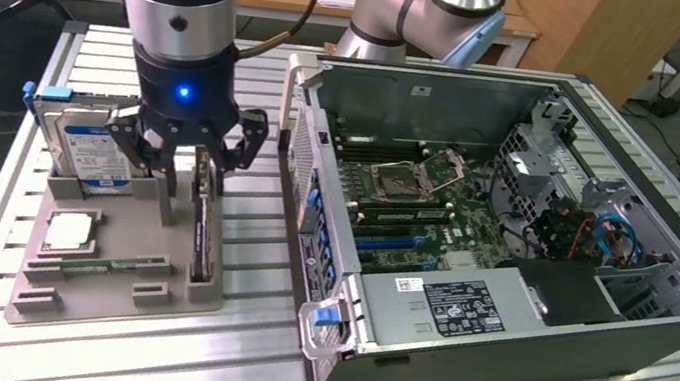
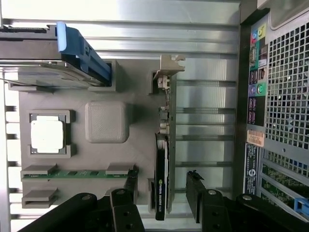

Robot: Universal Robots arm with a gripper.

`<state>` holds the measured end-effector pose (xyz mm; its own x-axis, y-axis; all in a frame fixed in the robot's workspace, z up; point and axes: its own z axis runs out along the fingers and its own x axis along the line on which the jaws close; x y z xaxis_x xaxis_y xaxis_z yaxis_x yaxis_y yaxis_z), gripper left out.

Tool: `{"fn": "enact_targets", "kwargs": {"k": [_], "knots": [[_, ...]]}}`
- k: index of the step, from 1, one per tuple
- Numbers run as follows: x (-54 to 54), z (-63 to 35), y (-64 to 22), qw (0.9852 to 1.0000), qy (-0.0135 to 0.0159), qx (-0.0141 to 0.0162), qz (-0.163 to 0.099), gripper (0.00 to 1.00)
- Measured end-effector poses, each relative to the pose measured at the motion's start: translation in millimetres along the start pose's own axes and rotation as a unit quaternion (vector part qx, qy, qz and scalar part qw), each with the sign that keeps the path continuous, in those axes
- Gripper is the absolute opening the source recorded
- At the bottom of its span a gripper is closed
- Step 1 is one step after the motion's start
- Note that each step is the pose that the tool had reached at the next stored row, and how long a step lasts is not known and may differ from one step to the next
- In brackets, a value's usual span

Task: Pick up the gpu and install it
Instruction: 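Pick up the gpu and move the gpu toward the slot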

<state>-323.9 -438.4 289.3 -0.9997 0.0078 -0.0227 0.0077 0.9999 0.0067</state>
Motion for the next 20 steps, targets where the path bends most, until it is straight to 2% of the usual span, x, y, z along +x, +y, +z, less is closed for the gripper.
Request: {"fn": "enact_targets", "kwargs": {"k": [20], "knots": [[0.2,12.9,-0.1,1.0000,0.0000,0.0001,0.000,0.53]]}}
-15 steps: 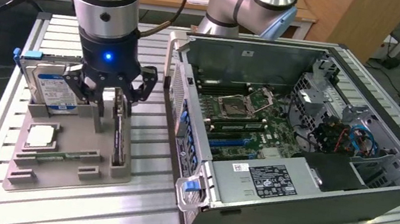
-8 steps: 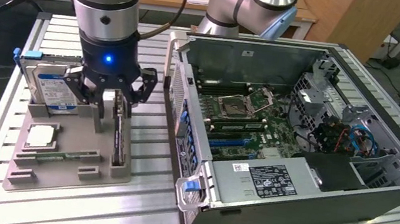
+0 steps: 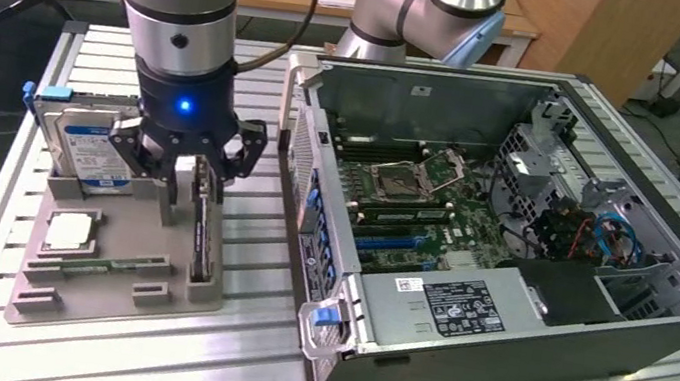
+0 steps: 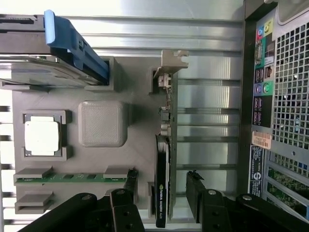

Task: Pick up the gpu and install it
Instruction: 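Pick up the gpu and move the gpu toward the slot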

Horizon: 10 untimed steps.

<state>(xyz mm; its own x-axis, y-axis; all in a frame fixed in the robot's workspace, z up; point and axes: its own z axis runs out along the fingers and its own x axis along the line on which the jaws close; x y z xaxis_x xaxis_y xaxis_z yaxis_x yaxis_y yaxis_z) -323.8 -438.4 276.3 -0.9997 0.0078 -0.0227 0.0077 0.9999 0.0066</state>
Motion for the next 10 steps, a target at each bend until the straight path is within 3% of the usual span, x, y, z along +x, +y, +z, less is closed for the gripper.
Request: {"fn": "enact_targets", "kwargs": {"k": [10], "knots": [[0.1,7.0,0.0,1.0000,0.0000,0.0000,0.000,0.53]]}}
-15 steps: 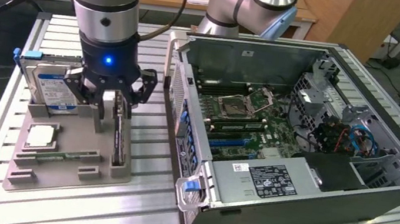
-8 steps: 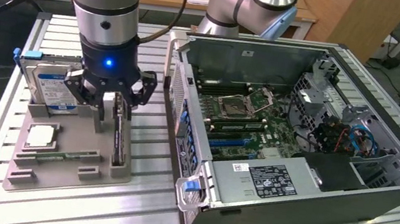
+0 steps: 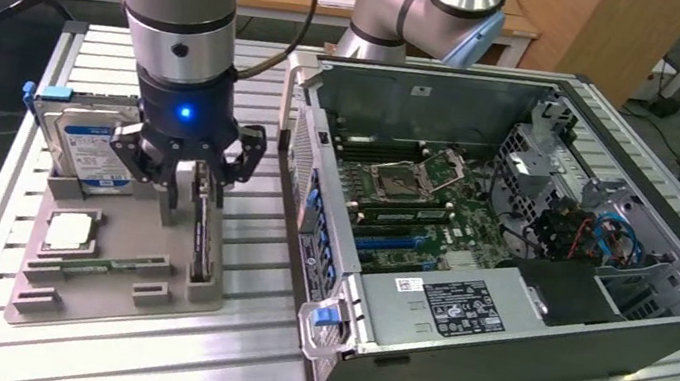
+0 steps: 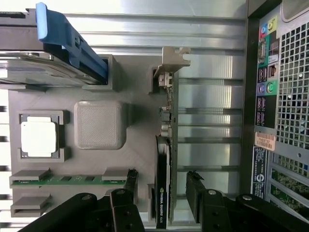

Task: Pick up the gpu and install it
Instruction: 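Pick up the gpu and move the gpu toward the slot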

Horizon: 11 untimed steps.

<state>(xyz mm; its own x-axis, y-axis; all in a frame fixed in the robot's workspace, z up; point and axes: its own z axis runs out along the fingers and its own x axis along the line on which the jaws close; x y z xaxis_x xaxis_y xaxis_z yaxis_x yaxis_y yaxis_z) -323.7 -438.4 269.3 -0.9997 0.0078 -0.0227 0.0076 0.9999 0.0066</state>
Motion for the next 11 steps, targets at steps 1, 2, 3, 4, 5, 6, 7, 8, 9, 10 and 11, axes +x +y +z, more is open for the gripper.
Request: {"fn": "enact_targets", "kwargs": {"k": [1,2,3,4,5,6,7,8,9,10,11], "knots": [[0.0,0.7,0.0,1.0000,0.0000,0.0000,0.000,0.53],[0.0,1.6,0.0,1.0000,0.0000,0.0000,0.000,0.53],[0.0,2.3,0.0,1.0000,0.0000,0.0000,0.000,0.53],[0.0,3.1,0.0,1.0000,0.0000,0.0000,0.000,0.53],[0.1,3.8,0.0,1.0000,0.0000,0.0000,0.000,0.53],[0.1,4.5,-0.1,1.0000,0.0000,0.0000,0.000,0.53],[0.1,5.2,0.0,1.0000,0.0000,0.0000,0.000,0.53],[0.1,6.1,-0.1,1.0000,0.0000,0.0000,0.000,0.53],[0.2,6.9,-0.1,1.0000,0.0000,0.0000,0.000,0.53],[0.2,7.7,-0.1,1.0000,0.0000,0.0000,0.000,0.53],[0.2,8.4,-0.1,1.0000,0.0000,0.0000,0.000,0.53]]}}
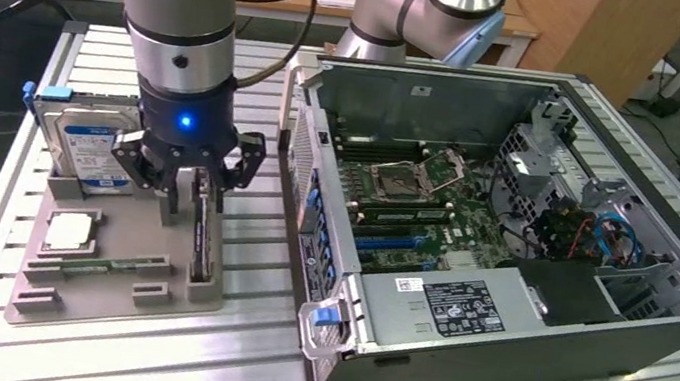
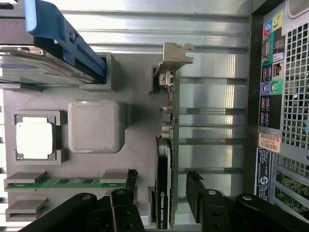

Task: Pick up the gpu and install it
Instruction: 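Pick up the gpu and move the gpu toward the slot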

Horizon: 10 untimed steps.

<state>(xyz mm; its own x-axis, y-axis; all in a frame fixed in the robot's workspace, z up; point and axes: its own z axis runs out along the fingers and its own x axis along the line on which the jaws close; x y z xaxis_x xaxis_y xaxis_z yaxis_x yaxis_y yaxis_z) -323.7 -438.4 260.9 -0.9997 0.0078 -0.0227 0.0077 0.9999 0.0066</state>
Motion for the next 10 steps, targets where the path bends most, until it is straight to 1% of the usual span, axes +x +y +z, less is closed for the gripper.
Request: {"fn": "enact_targets", "kwargs": {"k": [10], "knots": [[0.2,7.6,0.4,1.0000,0.0000,0.0005,0.000,0.53]]}}
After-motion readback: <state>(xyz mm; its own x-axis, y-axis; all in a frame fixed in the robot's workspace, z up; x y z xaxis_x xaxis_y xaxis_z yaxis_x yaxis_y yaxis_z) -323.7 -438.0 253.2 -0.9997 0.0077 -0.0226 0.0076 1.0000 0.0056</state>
